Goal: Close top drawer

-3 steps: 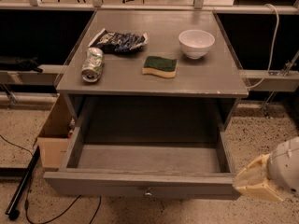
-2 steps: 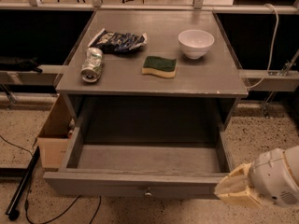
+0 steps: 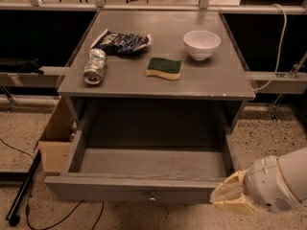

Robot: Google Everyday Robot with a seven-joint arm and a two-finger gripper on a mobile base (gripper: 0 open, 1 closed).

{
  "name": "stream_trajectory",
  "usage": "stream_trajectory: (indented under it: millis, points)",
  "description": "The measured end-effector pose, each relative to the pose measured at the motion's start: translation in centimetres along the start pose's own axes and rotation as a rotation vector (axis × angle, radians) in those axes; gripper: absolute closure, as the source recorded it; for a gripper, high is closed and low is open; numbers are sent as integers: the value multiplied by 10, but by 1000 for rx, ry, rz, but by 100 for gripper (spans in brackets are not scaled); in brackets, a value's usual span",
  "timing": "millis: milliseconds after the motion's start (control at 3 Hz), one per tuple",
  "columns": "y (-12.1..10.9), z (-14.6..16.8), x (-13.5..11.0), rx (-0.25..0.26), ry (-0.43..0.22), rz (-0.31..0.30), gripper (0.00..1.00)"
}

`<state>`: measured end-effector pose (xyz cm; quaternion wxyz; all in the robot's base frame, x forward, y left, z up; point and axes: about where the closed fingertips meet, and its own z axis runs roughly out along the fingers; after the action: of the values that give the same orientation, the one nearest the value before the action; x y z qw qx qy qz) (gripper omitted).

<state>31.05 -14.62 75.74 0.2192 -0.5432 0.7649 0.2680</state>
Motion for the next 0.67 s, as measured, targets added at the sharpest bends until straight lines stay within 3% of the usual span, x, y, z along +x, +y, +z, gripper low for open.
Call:
stream_trajectory:
  millis: [667]
  points:
    - [-5,52,17,-27,-28,58,100]
